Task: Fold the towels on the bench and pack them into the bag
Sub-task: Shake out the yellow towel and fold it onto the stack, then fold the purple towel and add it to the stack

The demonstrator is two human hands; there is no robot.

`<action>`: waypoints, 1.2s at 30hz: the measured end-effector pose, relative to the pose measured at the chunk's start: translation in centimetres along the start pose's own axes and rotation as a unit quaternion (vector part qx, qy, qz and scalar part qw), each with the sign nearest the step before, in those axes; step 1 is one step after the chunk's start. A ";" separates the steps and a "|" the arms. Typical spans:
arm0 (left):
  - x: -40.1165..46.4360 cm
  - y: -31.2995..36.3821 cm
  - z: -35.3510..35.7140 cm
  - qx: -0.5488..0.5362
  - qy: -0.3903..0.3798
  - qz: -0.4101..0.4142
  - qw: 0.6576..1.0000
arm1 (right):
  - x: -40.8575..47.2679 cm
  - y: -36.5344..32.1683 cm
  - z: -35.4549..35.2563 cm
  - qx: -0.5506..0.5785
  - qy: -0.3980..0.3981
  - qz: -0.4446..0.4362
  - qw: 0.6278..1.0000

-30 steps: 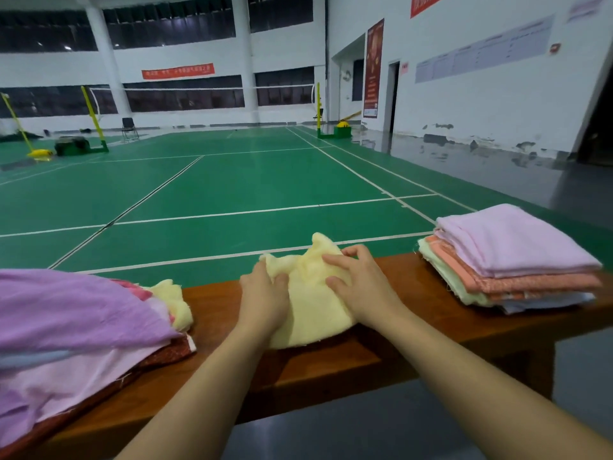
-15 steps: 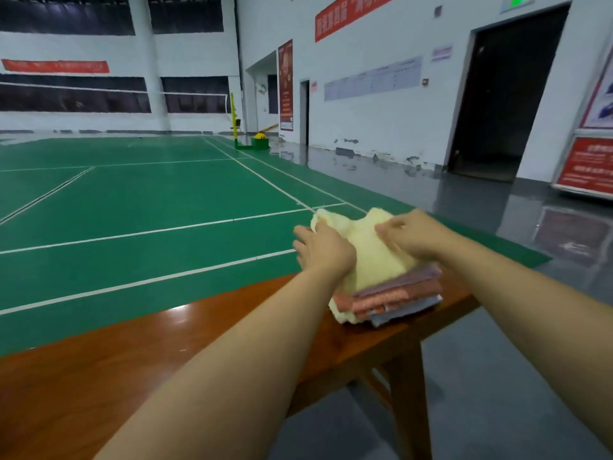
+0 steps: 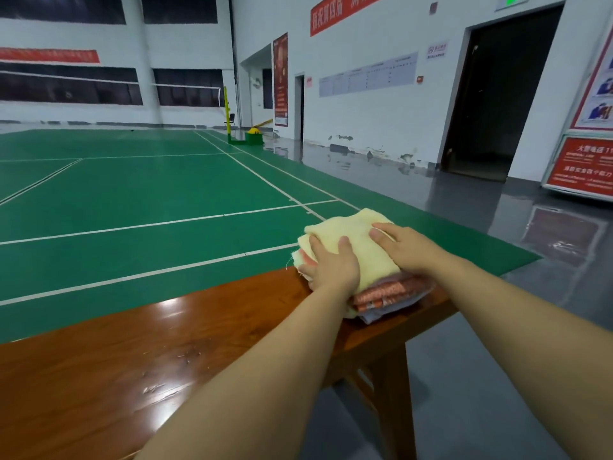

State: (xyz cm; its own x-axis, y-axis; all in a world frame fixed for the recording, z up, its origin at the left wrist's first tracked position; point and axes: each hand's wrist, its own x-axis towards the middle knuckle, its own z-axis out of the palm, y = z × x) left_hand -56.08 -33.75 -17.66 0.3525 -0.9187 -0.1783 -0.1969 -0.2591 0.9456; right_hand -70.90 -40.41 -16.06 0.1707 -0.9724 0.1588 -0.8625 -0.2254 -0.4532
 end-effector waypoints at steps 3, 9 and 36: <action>0.1 0.0 -0.1 0.017 -0.018 0.005 1.000 | -0.2 -0.1 -0.6 -0.022 0.000 0.008 1.000; 0.0 0.2 -3.5 0.082 -0.015 0.009 0.997 | -1.6 -4.3 -1.8 -0.142 0.045 -0.025 0.988; -20.0 -18.2 -60.4 0.526 0.399 -0.039 0.750 | -20.2 -51.1 24.3 0.057 -0.201 -0.384 0.899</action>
State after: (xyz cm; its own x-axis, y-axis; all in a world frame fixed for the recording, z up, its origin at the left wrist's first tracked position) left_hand -4.34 7.35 -14.85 0.7531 -0.5257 0.3955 -0.6118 -0.7807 0.1272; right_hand -18.65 -10.73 -17.40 0.8737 -0.4647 0.1438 -0.3659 -0.8226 -0.4353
